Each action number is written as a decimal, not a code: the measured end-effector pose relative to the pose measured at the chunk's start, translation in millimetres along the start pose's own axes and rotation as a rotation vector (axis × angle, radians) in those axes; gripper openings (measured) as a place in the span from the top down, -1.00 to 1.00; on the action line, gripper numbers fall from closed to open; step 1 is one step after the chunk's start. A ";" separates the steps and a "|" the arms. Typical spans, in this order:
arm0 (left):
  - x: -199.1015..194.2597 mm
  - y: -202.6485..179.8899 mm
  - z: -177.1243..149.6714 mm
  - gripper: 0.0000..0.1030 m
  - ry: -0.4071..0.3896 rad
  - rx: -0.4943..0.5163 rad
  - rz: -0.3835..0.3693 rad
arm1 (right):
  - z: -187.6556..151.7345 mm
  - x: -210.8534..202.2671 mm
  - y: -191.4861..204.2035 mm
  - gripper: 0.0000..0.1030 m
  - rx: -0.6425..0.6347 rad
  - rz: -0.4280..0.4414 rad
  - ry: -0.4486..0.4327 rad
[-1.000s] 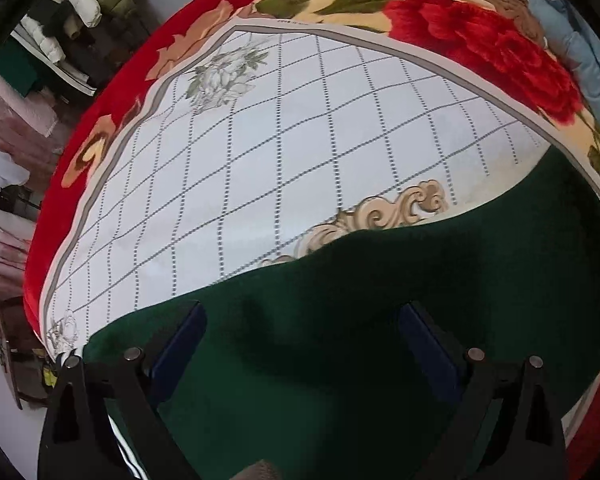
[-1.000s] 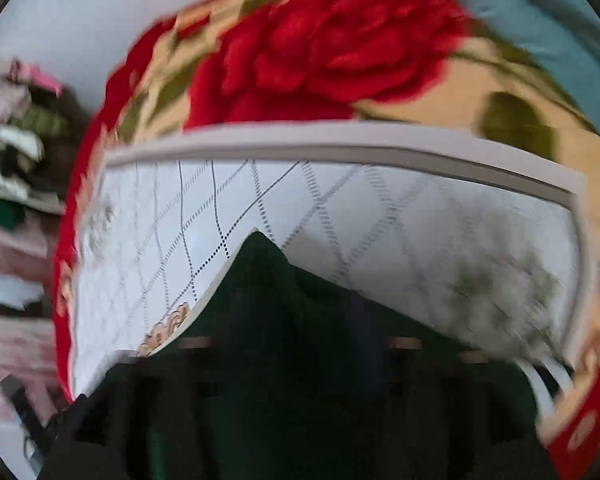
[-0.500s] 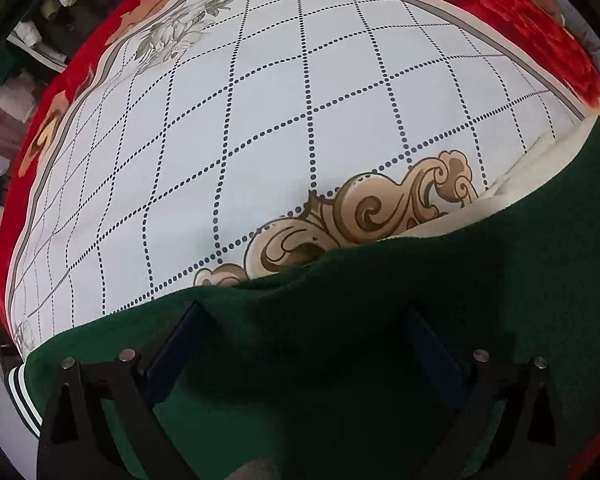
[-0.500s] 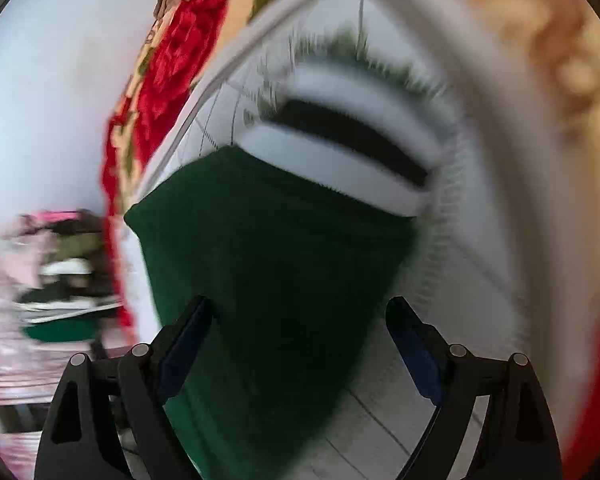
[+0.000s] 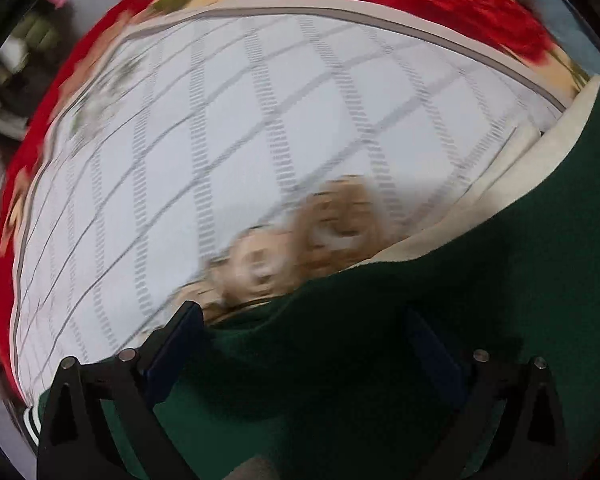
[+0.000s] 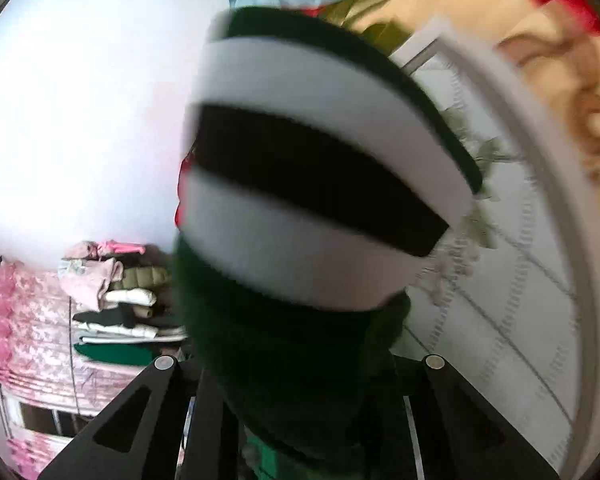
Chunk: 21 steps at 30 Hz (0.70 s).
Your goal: Fold large clothes
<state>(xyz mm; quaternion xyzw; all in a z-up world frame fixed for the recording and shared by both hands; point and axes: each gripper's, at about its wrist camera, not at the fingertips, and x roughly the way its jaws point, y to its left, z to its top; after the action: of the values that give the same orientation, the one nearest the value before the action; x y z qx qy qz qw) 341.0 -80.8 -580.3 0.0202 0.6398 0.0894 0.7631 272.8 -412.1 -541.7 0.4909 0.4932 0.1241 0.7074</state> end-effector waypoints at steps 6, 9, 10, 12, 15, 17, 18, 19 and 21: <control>-24.6 -11.2 -3.8 -1.00 -0.020 -0.002 -0.023 | -6.3 50.2 -91.2 -0.25 0.153 -0.006 0.138; -45.7 -13.5 -19.4 -1.00 -0.022 -0.016 -0.043 | -9.2 78.1 -98.1 -0.51 0.171 0.076 0.177; -45.5 -16.7 -27.5 -1.00 -0.009 -0.008 -0.037 | -9.9 87.9 -94.5 -0.51 0.150 0.096 0.166; -28.6 -17.0 -43.2 -1.00 0.024 0.000 -0.017 | -9.2 100.2 -86.5 -0.43 0.134 0.109 0.129; -10.0 -15.6 -46.2 -1.00 0.026 -0.057 -0.052 | -10.9 117.4 -67.7 0.48 0.144 0.077 0.093; -8.1 -18.9 -36.4 -1.00 0.005 -0.060 -0.057 | -13.0 116.4 -44.3 0.62 0.121 0.069 0.063; -8.7 -22.3 -32.0 -1.00 -0.004 -0.055 -0.058 | -14.2 113.9 -33.6 0.63 0.115 0.075 0.052; -9.1 -26.2 -27.6 -1.00 -0.012 -0.055 -0.068 | -15.6 109.7 -18.6 0.65 0.097 0.075 0.039; -7.7 -41.3 -16.5 -1.00 -0.024 -0.059 -0.107 | -18.1 99.9 16.7 0.65 0.022 0.062 0.011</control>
<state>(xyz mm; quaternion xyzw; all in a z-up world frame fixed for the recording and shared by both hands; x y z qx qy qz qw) 328.2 -124.0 -581.7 -0.0355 0.6277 0.0673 0.7748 311.4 -327.7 -586.2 0.5131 0.4832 0.1431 0.6949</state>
